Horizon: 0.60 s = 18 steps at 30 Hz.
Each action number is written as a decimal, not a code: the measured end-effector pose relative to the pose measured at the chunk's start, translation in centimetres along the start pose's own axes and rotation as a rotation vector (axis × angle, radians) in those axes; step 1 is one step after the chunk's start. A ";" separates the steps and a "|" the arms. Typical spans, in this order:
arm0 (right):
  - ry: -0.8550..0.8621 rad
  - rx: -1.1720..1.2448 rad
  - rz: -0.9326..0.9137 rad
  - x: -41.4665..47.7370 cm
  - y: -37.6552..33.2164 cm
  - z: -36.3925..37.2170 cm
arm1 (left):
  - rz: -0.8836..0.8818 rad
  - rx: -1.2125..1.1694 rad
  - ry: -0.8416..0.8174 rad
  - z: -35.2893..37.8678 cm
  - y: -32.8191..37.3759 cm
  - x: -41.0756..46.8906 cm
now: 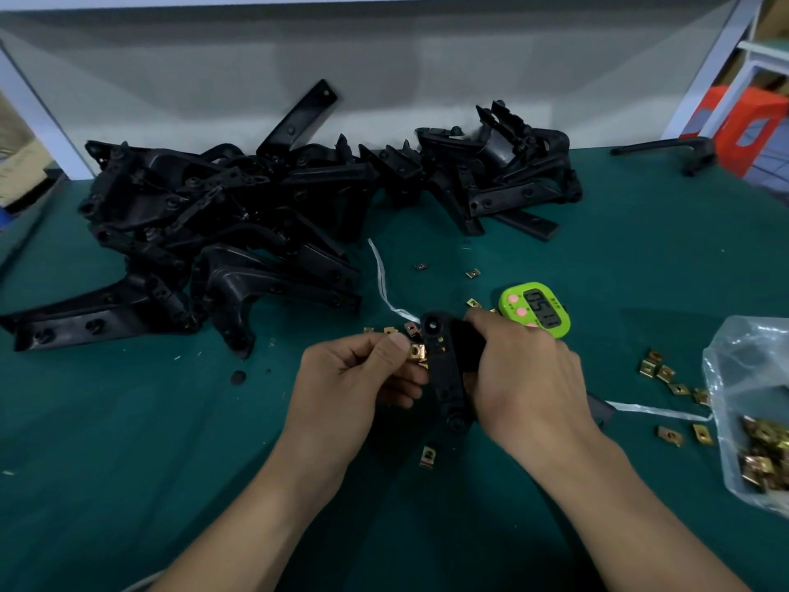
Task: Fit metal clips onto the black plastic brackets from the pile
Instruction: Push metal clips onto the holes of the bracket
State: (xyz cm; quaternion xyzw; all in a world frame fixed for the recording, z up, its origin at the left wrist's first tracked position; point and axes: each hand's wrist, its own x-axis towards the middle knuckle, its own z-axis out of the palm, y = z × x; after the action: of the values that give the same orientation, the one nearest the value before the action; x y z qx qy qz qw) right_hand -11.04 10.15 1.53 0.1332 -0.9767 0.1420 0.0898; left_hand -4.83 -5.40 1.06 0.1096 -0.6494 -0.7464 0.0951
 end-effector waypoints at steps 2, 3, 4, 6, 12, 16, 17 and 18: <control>-0.007 0.010 -0.005 -0.1 -0.1 0.0 | -0.002 -0.019 0.008 0.2 0.0 0.0; -0.010 0.015 -0.009 -0.2 -0.1 0.0 | 0.000 -0.017 0.008 0.3 -0.1 0.0; -0.012 0.020 -0.013 -0.3 -0.2 0.1 | 0.002 -0.010 0.012 0.4 -0.1 0.0; -0.005 0.035 -0.010 -0.3 -0.2 0.0 | 0.008 0.000 0.034 0.5 -0.3 0.0; -0.009 0.040 0.011 -0.1 0.0 -0.2 | 0.004 -0.008 0.082 0.8 -0.4 0.0; -0.013 0.027 0.001 0.0 -0.1 -0.2 | -0.001 -0.018 0.070 0.8 -0.4 -0.2; -0.014 0.027 -0.001 0.0 0.0 -0.2 | 0.003 -0.014 0.069 0.8 -0.4 -0.2; -0.016 0.027 -0.001 0.0 0.0 -0.3 | 0.008 -0.005 0.068 0.7 -0.4 -0.3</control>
State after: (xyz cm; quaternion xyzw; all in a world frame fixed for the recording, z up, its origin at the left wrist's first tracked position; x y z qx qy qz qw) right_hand -10.97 10.20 1.79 0.1358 -0.9754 0.1540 0.0802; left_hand -4.75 -4.55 0.81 0.1320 -0.6444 -0.7435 0.1204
